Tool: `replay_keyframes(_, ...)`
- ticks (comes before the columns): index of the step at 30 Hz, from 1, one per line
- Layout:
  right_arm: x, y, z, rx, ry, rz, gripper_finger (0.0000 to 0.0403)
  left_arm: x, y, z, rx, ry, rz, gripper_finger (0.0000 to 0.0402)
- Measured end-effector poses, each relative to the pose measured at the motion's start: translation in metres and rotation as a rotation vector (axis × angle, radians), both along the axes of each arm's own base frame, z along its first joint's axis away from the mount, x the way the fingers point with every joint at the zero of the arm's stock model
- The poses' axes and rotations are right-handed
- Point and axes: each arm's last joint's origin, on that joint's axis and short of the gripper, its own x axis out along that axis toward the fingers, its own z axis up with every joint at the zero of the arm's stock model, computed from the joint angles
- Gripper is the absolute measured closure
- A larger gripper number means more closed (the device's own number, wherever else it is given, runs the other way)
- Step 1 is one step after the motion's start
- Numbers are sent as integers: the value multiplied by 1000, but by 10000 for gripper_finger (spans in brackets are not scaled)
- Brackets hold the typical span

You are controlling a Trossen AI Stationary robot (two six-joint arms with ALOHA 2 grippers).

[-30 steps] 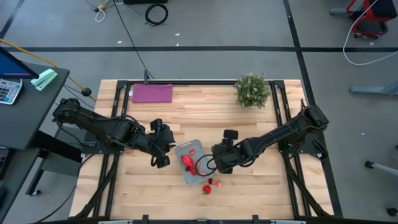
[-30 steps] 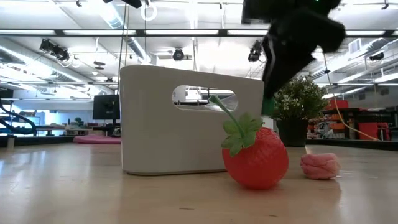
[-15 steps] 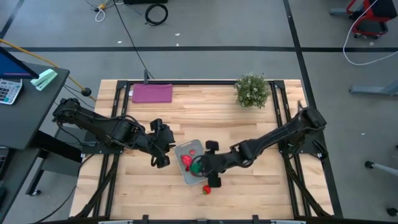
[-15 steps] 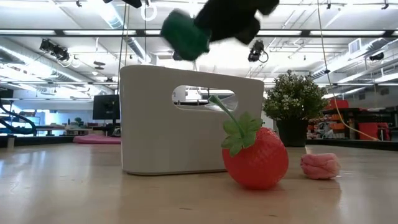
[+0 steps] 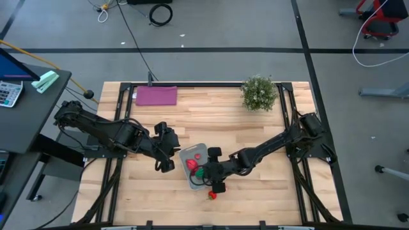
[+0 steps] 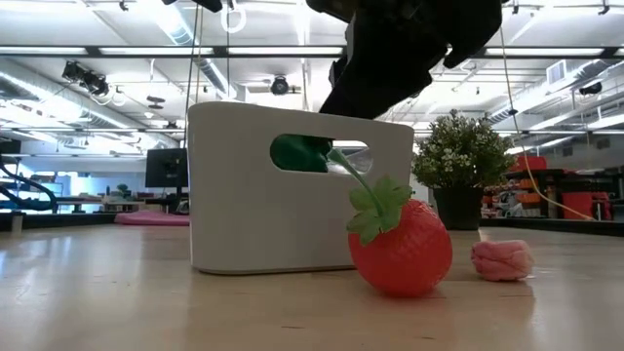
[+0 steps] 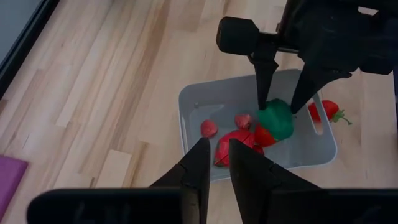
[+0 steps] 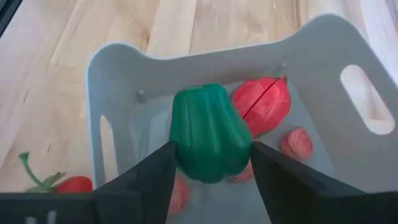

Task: Pick and placing Produce into tupperware
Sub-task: Put the green bell pepper into the gray bin, then put the pink peach into the gray bin

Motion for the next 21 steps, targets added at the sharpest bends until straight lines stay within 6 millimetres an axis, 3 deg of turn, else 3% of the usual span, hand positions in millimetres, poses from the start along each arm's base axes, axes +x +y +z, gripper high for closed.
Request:
replay_keyframes(8,-3,1,5,-12,-6,14,162,0,0,0,0,0,0,344)
replay_keyframes(14,-20,10,41,39,-73,11,168,0,0,0,1,0,-1,340)
replay_keyframes(18,-44,19,71,100,-86,10,177,0,0,0,1,0,-1,343)
replay_keyframes(21,-66,31,81,146,-38,2,183,0,0,0,1,0,-1,348)
